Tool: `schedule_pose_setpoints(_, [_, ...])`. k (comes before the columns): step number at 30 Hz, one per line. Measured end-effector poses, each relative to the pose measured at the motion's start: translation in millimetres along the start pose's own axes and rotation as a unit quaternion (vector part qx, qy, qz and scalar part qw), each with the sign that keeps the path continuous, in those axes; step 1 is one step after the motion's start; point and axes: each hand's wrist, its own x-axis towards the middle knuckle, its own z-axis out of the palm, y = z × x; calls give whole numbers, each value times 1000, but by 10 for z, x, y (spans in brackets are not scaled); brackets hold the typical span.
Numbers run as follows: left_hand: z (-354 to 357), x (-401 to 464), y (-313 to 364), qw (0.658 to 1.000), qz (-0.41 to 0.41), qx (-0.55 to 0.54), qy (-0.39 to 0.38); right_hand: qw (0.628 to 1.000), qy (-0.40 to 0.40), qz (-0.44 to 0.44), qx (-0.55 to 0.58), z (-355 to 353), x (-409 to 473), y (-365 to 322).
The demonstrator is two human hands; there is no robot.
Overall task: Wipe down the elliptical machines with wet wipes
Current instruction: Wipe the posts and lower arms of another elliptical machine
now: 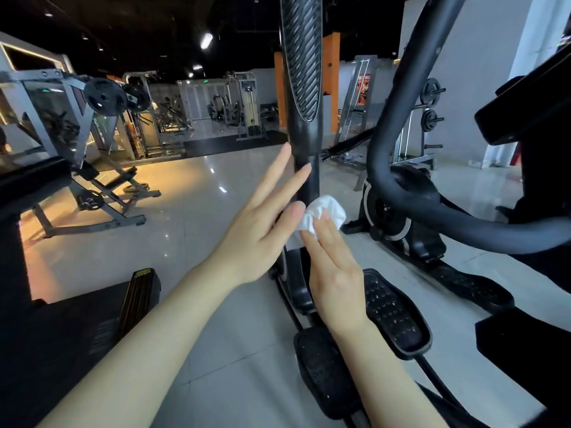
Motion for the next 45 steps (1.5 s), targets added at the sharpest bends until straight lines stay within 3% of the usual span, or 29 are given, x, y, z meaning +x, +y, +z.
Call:
schedule_pose_setpoints(3, [148, -82, -113, 998, 13, 60, -16, 997, -35, 63, 1, -29, -501, -97])
schedule_pose_setpoints(6, [257, -216, -223, 989, 22, 147, -12, 986, -124, 106, -27, -158, -971, -151])
schedule_pose_setpoints(9, [343, -310, -268, 985, 13, 171, -14, 975, -162, 151, 12, -273, -979, -105])
schedule_pose_setpoints(11, [311, -271, -279, 983, 35, 180, 11, 970, -133, 182, 86, -268, -623, -175])
schedule_pose_setpoints(15, [153, -28, -243, 975, 85, 191, 76, 972, 8, 171, 163, -82, 424, -417])
schedule_pose_setpoints(19, [87, -63, -261, 987, 42, 105, 118, 973, 61, 162, 151, 100, 660, -451])
schedule_pose_setpoints(25, [286, -477, -437, 992, -32, 81, 88, 978, -2, 179, 107, 105, -269, -267])
schedule_pose_setpoints(30, [809, -742, -431, 994, -16, 97, 41, 963, -142, 219, 69, -62, -1037, -274])
schedule_pose_setpoints(34, [1107, -909, -441, 994, -7, 101, 28, 956, -205, 211, 16, -280, -1347, -138])
schedule_pose_setpoints(39, [1154, -1132, -489, 993, -28, 112, 31, 942, -210, 260, -8, -461, -1318, -74])
schedule_pose_setpoints(41, [1172, -1209, -480, 992, -37, 108, 50, 946, -199, 252, 46, -336, -1016, -151])
schedule_pose_setpoints(45, [1205, -1394, -442, 993, -52, 89, 65, 926, -104, 326, 161, -157, -473, -315])
